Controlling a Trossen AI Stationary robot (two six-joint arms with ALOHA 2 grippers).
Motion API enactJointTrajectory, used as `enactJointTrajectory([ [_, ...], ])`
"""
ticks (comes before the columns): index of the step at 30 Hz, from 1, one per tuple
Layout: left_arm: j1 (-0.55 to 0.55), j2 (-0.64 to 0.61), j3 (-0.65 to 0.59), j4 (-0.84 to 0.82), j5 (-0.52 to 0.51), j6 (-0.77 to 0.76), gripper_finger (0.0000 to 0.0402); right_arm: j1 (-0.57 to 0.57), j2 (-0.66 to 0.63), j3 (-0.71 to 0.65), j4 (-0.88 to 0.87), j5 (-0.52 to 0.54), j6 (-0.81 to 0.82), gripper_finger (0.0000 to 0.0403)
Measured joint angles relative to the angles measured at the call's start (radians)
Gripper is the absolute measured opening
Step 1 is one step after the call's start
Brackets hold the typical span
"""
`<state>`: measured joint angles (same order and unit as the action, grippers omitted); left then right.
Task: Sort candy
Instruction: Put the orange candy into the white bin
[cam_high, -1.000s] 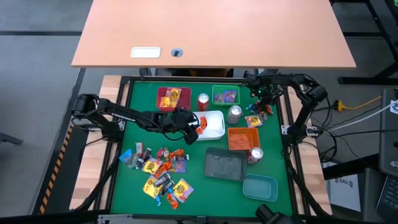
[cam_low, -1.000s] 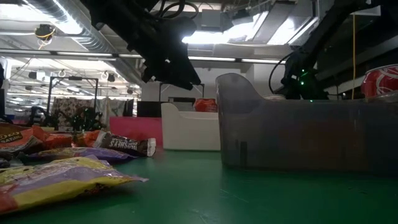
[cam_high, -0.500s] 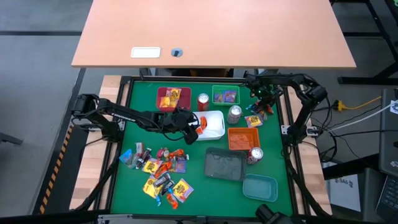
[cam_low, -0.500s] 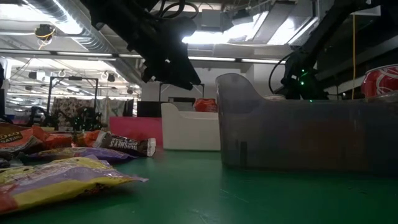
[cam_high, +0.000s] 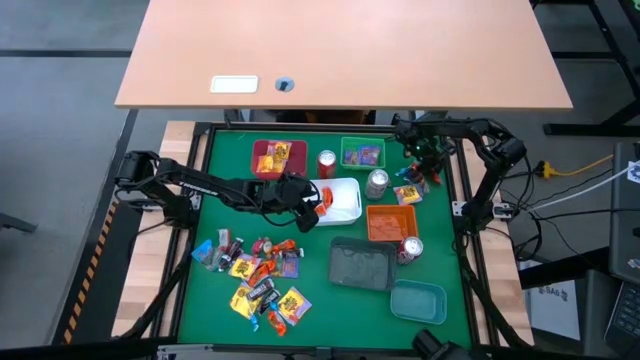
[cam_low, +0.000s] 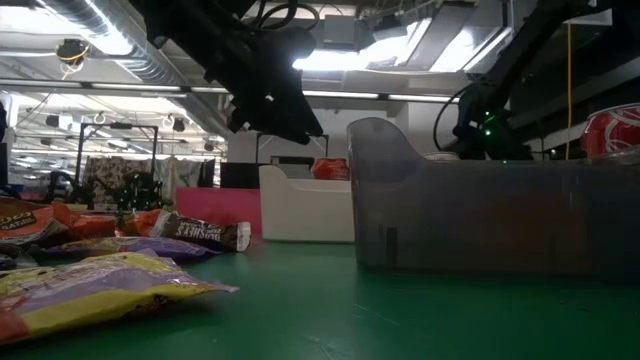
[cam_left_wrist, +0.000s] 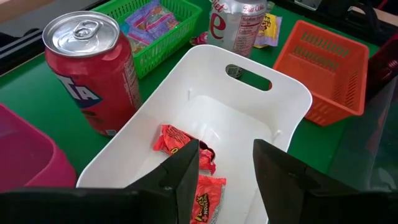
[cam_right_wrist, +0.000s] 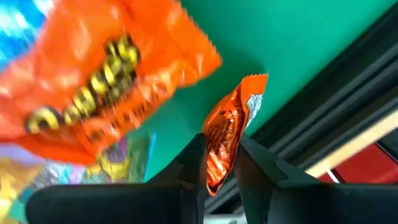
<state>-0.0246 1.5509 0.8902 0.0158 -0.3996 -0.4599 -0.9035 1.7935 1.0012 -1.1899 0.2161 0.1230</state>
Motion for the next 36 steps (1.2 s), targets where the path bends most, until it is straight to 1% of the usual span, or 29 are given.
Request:
enactJointTrajectory([
  [3,0.000,0.000,0.000,0.000,-0.009,0.003,0.0141,0.000,0.000,0.000,-0.024,0.000,-0.008,0.0068],
  [7,0.000,0.000,0.000,0.000,-0.055,0.046,0.0140,0.000,0.000,0.000,-0.046,-0.001,-0.048,0.0068],
  [12,0.003,0.000,0.000,0.000,-0.055,0.051,0.0140,0.000,-0.028,0.006,-0.055,-0.013,-0.074,0.0068],
  [18,0.012,0.000,0.000,0.001,-0.056,0.051,0.0140,0.000,-0.091,0.079,-0.107,-0.017,-0.078,0.0068],
  [26,0.022,0.000,0.000,0.002,-0.056,0.051,0.0140,0.001,-0.214,0.177,-0.172,-0.020,-0.077,0.0068],
  [29,0.031,-0.005,0.000,0.001,-0.055,0.069,0.0140,0.001,-0.276,0.193,-0.170,-0.084,-0.076,0.0068],
  [33,0.042,-0.041,0.000,0.000,-0.054,0.078,0.0140,0.001,-0.367,0.194,-0.155,-0.226,-0.076,0.0068],
  [36,0.046,-0.083,0.000,-0.009,-0.021,0.099,0.0140,0.033,-0.435,0.194,-0.116,-0.297,-0.076,0.0068],
])
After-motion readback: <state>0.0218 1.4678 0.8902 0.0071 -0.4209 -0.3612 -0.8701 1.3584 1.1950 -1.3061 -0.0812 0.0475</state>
